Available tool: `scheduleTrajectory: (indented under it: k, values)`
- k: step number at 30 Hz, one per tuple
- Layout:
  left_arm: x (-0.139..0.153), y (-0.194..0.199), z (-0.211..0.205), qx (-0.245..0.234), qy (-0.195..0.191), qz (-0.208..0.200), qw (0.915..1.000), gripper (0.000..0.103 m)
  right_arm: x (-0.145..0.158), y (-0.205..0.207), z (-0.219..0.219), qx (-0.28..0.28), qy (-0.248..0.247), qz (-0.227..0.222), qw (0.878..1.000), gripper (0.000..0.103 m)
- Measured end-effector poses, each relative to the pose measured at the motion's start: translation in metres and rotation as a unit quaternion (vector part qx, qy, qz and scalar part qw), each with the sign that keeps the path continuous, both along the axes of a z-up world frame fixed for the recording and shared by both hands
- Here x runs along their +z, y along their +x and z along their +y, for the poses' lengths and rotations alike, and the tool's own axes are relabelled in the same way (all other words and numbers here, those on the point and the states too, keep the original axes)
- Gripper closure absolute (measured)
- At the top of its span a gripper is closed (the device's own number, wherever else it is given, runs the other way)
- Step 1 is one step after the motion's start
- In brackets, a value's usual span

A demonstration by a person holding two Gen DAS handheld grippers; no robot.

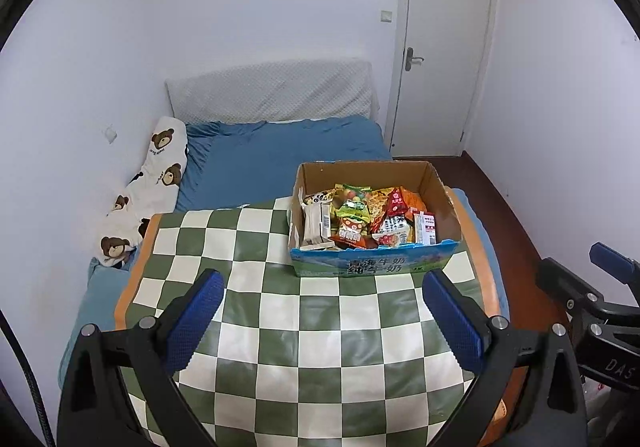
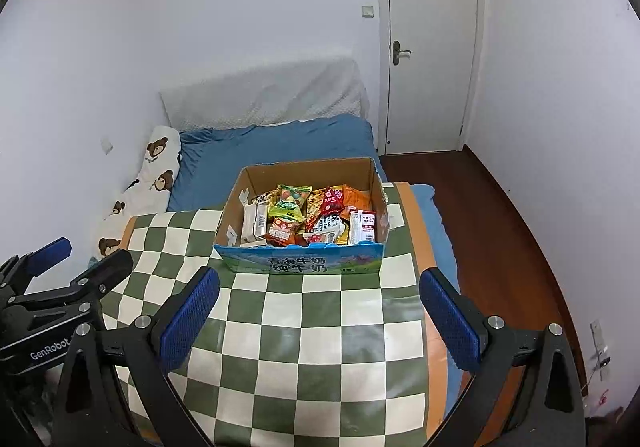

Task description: Organize snacks

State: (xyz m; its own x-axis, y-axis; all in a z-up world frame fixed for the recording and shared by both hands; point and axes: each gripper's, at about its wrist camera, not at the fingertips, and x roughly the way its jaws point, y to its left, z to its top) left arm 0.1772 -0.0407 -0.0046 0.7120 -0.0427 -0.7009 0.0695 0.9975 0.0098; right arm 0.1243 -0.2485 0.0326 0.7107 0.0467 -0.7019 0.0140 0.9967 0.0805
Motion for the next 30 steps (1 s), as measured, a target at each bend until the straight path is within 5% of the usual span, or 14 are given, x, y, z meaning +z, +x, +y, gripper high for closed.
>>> scheduleTrajectory:
  k: [30]
  values:
    - [-0.050, 0.110, -0.016, 0.025, 0.014, 0.027, 0.9992, 0.000, -0.052, 0.111, -0.029, -0.058, -0.035, 0.019, 0.998, 0.001]
